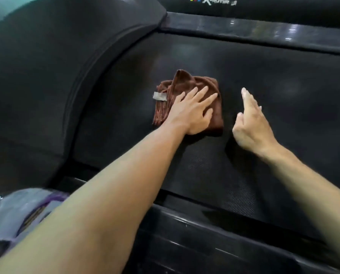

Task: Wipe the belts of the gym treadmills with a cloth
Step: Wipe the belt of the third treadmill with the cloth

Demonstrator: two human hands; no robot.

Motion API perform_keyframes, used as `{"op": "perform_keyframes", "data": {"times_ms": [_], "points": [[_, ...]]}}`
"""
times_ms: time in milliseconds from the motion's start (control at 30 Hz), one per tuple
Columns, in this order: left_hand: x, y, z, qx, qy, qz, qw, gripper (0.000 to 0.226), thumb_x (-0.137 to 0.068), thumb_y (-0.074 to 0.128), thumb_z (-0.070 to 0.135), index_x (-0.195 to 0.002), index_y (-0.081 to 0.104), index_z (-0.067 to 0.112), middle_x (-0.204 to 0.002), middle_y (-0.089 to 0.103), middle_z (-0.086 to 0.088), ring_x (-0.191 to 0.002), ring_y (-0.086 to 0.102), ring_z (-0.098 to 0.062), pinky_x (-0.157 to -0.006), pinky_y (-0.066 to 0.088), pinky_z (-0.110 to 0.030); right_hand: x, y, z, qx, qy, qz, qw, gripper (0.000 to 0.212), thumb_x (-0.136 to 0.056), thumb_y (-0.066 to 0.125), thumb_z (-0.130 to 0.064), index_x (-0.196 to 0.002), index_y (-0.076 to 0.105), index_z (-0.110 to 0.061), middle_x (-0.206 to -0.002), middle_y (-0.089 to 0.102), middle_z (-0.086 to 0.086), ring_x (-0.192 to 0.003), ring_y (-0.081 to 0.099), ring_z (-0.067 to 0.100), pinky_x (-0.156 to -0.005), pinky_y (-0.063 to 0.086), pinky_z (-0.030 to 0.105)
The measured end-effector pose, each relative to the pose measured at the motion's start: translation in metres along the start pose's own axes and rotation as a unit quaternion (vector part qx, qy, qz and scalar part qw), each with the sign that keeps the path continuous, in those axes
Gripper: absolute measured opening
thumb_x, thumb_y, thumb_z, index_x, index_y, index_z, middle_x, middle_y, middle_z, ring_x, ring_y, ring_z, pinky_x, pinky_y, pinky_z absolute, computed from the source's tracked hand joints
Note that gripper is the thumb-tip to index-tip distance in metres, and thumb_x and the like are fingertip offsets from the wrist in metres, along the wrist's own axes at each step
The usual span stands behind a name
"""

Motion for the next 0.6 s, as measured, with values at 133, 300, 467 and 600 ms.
{"op": "perform_keyframes", "data": {"times_ms": [133,300,467,600], "points": [[-0.021,-0.008,-0.061,-0.006,-0.104,0.009,0.994,0.066,-0.102,0.028,0.051,-0.164,0.01,0.037,-0.173,0.003,0.003,-0.159,0.001,-0.021,-0.127,0.003,-0.048,0.011,0.037,-0.001,0.135,-0.036,-0.062,0.988,0.065,-0.109,0.034,-0.033,-0.167,0.009,-0.016,-0.175,0.003,0.001,-0.16,-0.004,0.013,-0.128,-0.009,0.043],[-0.027,-0.037,-0.16,-0.012,-0.249,0.011,0.968,0.081,-0.1,0.031,0.058,-0.165,0.006,0.017,-0.173,0.002,-0.003,-0.159,0.003,-0.024,-0.128,0.006,-0.046,0.01,0.046,0.004,0.204,-0.041,-0.058,0.976,0.068,-0.106,0.022,-0.049,-0.167,0.006,-0.023,-0.174,-0.004,-0.006,-0.158,-0.012,0.005,-0.129,-0.011,0.04],[0.007,-0.045,-0.204,-0.008,-0.333,-0.012,0.943,0.081,-0.098,0.03,0.068,-0.164,0.007,0.029,-0.173,-0.004,0.0,-0.159,-0.005,-0.024,-0.125,-0.003,-0.046,0.009,0.048,0.001,0.216,-0.04,-0.049,0.974,0.068,-0.106,0.023,-0.049,-0.167,0.009,-0.023,-0.175,0.0,-0.005,-0.159,-0.008,0.006,-0.129,-0.009,0.039],[0.042,-0.036,-0.186,-0.01,-0.332,-0.012,0.943,0.081,-0.098,0.03,0.067,-0.165,0.008,0.028,-0.173,-0.003,-0.002,-0.158,-0.004,-0.028,-0.127,-0.002,-0.047,0.011,0.048,-0.001,0.224,-0.032,-0.053,0.973,0.067,-0.107,0.024,-0.048,-0.167,0.008,-0.023,-0.175,-0.001,-0.005,-0.159,-0.008,0.007,-0.129,-0.01,0.041]]}}
Point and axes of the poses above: each hand's wrist, its own x-axis away from the middle knuckle, its own y-axis out of the palm, z = x × y, the point moved 4 cm from there along -x, towards the middle knuckle
